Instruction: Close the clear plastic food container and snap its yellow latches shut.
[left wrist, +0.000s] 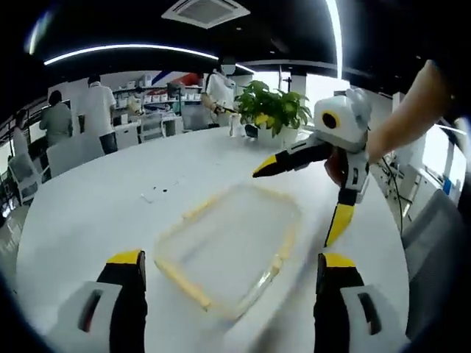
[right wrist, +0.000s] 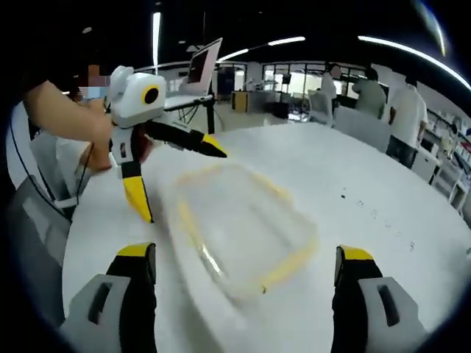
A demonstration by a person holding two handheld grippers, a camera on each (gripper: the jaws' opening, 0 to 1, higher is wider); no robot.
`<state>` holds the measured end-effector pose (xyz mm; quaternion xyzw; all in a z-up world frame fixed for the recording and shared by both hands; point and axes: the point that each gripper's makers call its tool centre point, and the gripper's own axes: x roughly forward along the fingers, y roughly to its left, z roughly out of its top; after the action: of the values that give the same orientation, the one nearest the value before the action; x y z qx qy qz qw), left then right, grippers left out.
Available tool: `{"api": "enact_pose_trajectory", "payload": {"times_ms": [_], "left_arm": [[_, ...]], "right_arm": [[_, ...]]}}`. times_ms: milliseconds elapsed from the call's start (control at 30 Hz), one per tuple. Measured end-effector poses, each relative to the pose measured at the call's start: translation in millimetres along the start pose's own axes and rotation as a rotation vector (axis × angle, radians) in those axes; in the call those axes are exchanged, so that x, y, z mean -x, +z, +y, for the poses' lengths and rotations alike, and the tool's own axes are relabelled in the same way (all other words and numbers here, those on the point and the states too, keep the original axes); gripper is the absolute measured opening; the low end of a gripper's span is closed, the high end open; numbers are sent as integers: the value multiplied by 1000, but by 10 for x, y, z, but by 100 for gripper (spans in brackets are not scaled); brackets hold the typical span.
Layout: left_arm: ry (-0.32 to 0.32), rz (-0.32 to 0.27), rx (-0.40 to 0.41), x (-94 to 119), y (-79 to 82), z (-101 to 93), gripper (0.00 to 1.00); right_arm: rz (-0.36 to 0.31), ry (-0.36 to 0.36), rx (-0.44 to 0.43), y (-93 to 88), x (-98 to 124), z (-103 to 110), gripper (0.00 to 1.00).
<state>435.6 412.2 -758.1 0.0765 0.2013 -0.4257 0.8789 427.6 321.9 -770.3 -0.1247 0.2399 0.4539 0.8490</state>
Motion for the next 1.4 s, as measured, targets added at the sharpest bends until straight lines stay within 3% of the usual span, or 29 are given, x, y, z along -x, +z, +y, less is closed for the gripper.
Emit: {"api": "enact_pose_trajectory", "payload": {"times_ms": [133, 267, 367, 467, 567, 1000, 1167, 1400], "left_arm": [[-2, -49, 90, 57, -31, -63, 96], [8, -101, 150, 124, -65, -51, 99], [24, -68, 105, 145, -159, -65, 99], [23, -62, 140, 144, -211, -91, 99], [34, -39, 115, 137, -282, -98, 99], [46, -48, 173, 203, -275, -133, 96], [63, -64, 225, 303, -248, -94, 96], [64, -39, 223, 464, -303, -127, 95]], "right_arm": [[-59, -20, -66, 22, 39, 98, 100], [-69, -36, -75, -101, 70, 179, 100], [-69, -47, -89, -185, 79, 216, 100], [-74, -55, -114, -218, 101, 234, 100], [-73, -59, -132, -234, 126, 238, 100], [-59, -66, -146, -249, 246, 263, 100], [-56, -78, -167, -307, 332, 289, 100], [-42, -102, -198, -428, 512, 345, 99]]}}
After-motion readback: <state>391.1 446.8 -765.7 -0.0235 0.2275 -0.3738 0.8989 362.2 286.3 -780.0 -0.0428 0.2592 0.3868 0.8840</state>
